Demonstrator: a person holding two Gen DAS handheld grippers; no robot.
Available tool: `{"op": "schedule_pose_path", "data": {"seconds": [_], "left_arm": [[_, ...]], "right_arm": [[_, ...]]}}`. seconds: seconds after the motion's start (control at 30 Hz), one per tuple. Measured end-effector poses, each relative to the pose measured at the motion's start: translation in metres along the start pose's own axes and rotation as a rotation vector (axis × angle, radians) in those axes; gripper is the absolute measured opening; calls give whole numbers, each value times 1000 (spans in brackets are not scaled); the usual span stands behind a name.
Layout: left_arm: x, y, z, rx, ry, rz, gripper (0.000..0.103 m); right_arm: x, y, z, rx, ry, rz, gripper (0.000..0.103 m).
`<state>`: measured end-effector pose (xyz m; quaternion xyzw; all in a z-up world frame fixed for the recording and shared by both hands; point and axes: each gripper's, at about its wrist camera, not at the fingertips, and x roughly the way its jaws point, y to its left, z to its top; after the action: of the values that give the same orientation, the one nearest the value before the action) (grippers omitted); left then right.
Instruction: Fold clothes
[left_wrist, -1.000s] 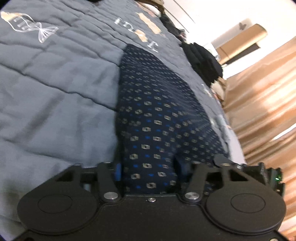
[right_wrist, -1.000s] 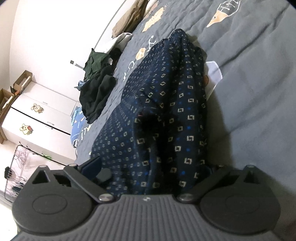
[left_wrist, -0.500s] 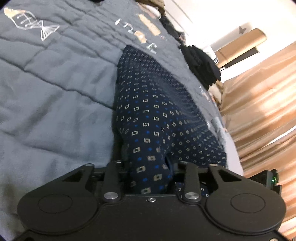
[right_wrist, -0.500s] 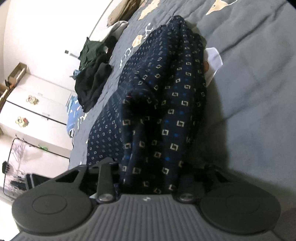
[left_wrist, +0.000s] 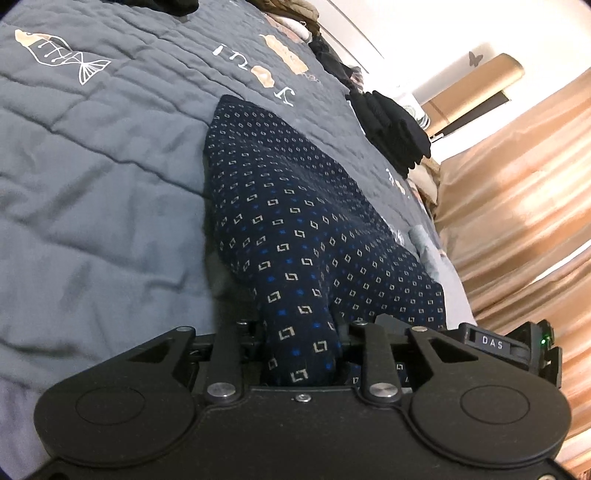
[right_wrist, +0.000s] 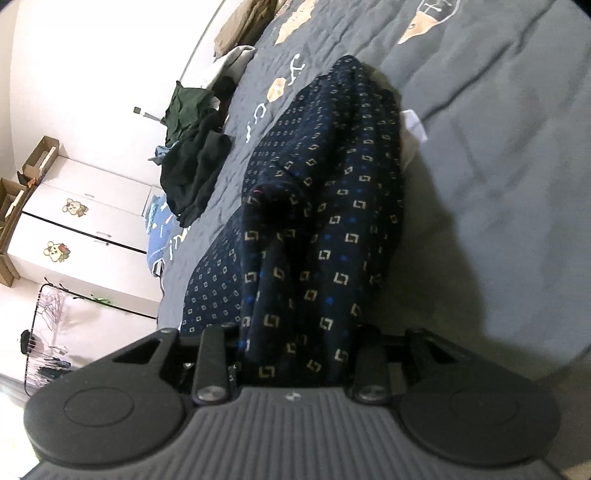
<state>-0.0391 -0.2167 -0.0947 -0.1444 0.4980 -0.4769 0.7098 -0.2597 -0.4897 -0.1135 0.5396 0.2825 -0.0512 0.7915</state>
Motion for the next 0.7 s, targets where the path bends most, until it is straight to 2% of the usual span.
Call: {"op": "schedule_pose_path", "data": {"seconds": [0.6, 0.7], "left_arm": [[-18, -33, -72, 33, -8, 61, 26], [-24, -33, -88, 26, -5, 50, 27]], "right_arm": [[-50, -16, -30, -67, 60, -5, 32], [-56, -23, -39, -58, 71, -7, 32]]}}
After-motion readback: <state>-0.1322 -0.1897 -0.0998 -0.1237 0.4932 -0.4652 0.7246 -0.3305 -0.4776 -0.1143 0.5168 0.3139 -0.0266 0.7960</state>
